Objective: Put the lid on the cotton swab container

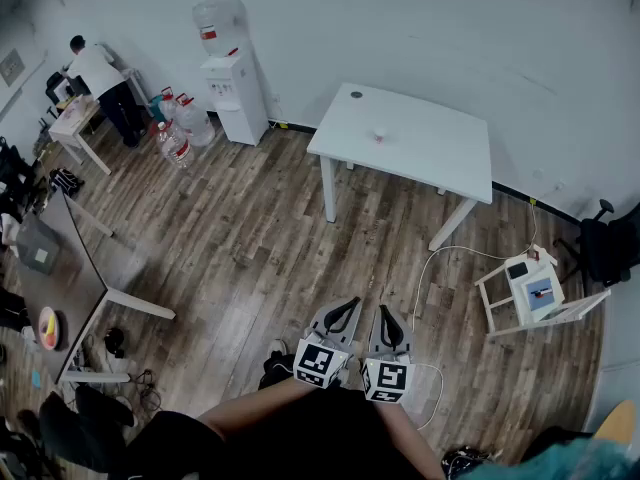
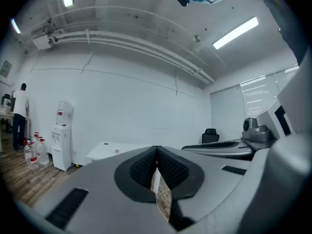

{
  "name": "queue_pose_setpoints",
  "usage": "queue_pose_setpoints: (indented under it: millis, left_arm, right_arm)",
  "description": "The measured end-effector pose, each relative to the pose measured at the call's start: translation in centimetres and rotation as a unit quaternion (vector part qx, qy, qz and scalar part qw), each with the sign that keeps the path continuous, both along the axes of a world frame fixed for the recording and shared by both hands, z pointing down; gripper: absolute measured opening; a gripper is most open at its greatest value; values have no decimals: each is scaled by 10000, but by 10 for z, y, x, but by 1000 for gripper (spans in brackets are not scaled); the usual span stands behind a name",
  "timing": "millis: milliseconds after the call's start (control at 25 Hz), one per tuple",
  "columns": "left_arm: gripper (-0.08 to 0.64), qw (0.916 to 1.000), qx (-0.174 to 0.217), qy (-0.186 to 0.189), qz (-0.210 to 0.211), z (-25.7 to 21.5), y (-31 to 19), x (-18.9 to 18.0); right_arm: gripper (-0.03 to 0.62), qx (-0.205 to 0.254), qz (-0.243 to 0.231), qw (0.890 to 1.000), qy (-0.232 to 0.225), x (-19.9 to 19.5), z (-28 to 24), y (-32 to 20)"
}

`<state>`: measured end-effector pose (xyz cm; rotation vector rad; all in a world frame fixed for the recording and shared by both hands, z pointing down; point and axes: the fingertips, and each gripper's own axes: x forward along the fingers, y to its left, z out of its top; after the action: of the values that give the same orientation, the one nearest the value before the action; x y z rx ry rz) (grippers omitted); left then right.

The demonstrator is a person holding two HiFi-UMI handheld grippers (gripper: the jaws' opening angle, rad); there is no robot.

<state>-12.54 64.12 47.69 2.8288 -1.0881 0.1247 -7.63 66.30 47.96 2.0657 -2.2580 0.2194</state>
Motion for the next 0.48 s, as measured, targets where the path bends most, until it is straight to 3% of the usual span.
queue_pose_setpoints:
  millis: [280, 480]
  left_arm:
    - [12, 9999, -112, -75, -53, 13, 0, -1]
    - [12, 9998, -71, -117, -147, 14, -9, -5]
  right_arm:
    - [32, 56, -211, 9994, -269, 2, 8, 3]
    - [34, 200, -310, 9993, -49, 4, 7, 2]
